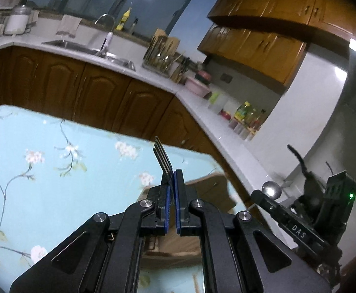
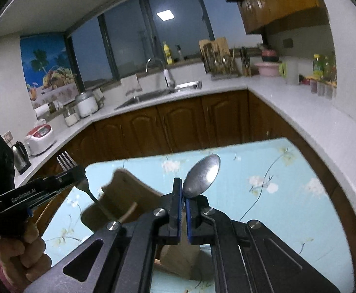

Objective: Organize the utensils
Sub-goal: 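Carry the fork and spoon over the wooden holder and release them inside, then move both open tools back over the remaining chopsticks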

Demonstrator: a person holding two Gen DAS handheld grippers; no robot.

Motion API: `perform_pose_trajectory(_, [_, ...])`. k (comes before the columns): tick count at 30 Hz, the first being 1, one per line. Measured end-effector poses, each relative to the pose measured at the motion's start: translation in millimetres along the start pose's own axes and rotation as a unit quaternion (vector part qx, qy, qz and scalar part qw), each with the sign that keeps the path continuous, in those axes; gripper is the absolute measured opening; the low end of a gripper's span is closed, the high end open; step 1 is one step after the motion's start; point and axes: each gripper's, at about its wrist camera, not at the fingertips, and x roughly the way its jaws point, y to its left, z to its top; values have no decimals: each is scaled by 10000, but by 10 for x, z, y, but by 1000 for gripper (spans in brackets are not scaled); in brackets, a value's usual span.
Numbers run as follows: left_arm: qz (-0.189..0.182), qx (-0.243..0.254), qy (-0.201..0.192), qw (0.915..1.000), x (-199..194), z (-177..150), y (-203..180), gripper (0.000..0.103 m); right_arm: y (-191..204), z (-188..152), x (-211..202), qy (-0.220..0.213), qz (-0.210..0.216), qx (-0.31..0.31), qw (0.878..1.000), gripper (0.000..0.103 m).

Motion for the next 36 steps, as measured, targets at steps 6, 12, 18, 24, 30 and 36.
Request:
perform_pose_trajectory(6, [205,13,162,9997,89,-79,58,3,53,-47,106,258,149,-65,9995,3])
perform_pose_trajectory(12, [218,15,196,9996,96,-109,60,3,59,-77,134,325,147,-76,9993,3])
perform_pose_trajectory(18, [225,-85,231,9994,69,-102,56,5,22,-27,127,362,246,111,9990,8])
perform_pose_trajectory(24, [218,-214,169,9994,-42,-81,49,33,-53,0,43,307,332,325,9984,29])
perform_pose_trajectory(30, [205,-361,101,9991,-281,-137,46,53,-124,-15,-237,80,395,575,9975,46])
perform_pose_trajectory(36, [717,-647,-281,9949,-786,-434,88,97,-94,-211,-731,-502,244,426,9975,98])
